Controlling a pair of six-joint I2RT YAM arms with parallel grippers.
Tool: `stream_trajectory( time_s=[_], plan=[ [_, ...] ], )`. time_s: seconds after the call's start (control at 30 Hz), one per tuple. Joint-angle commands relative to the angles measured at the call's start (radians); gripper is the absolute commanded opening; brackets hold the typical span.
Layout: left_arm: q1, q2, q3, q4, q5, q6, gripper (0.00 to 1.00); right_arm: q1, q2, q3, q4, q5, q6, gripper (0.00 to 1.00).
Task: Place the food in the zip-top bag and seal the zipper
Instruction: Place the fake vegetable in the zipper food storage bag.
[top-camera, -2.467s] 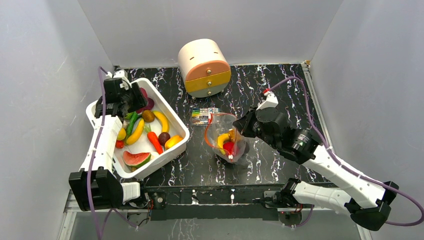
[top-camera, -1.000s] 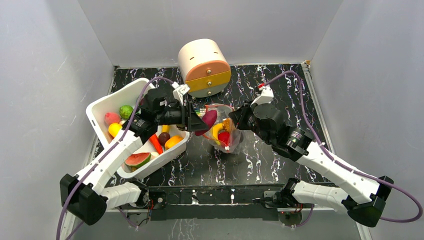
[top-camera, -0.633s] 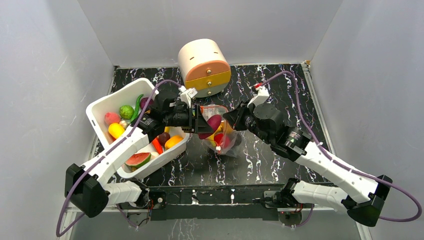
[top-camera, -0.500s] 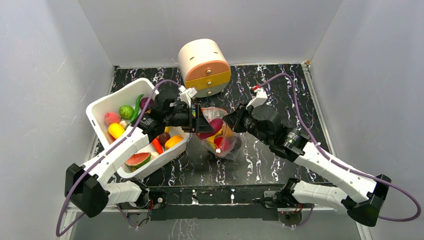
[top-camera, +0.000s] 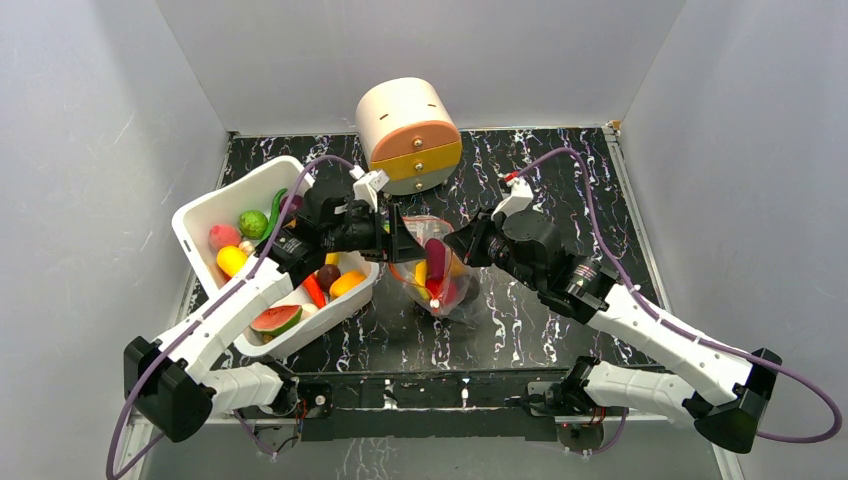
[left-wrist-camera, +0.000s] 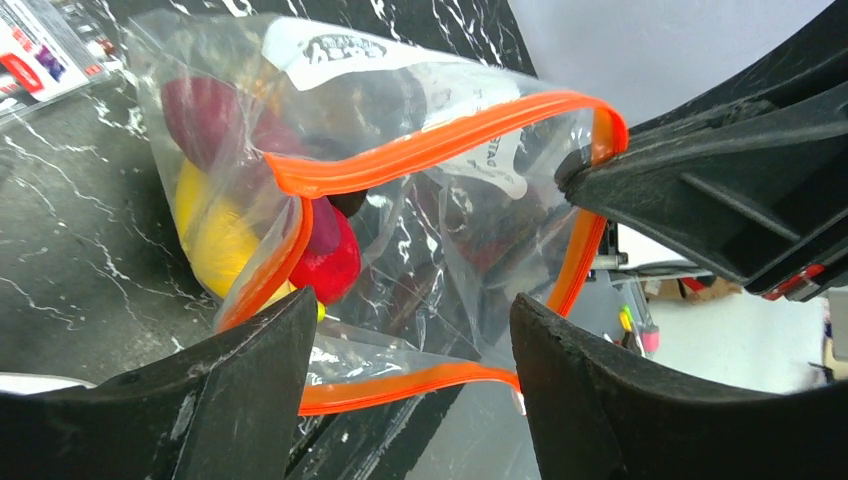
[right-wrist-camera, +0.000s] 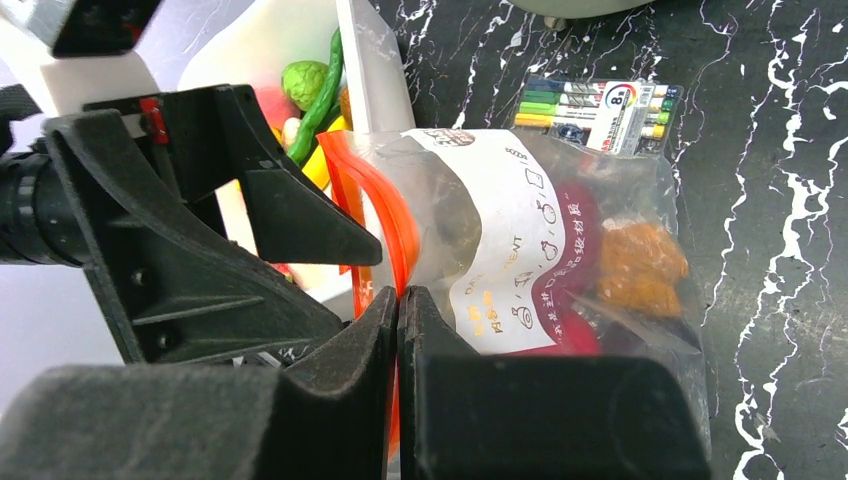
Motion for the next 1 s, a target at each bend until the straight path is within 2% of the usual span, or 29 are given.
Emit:
stream_trajectory(
  time_s=[0.0, 0.17, 0.37, 0.53, 0.67, 0.8, 0.97],
  plan=[
    [-0.003, -0.067, 0.065, -0.02, -0.091, 0.031, 0.69, 0.004, -0.028, -0.008, 0.041, 0.025, 0.008, 0.0],
    [-0.003, -0.096, 0.097, -0.069, -0.233, 0.076, 0.69, 0.004, -0.05, -0.026, 0.024, 0.045, 0.01, 0.0],
    [-0.003, -0.13, 0.165, -0.191, -0.551, 0.137, 0.7, 0.004, -0.08, -0.036, 0.0, 0.072, 0.01, 0.0],
    [0.008, -0.076, 0.231, -0.32, -0.764, 0.163, 0.7, 0.004, -0.1, -0.04, -0.014, 0.078, 0.012, 0.0],
    [0.083, -0.027, 0.254, -0.371, -0.747, 0.174, 0.7, 0.004, -0.11, -0.044, -0.019, 0.085, 0.012, 0.0],
    [0.221, -0.011, 0.233, -0.372, -0.673, 0.168, 0.7, 0.004, -0.106, -0.038, -0.022, 0.085, 0.009, 0.0],
    [0.369, 0.013, 0.217, -0.39, -0.653, 0.19, 0.7, 0.004, -0.108, -0.041, -0.024, 0.09, 0.007, 0.0]
  ],
)
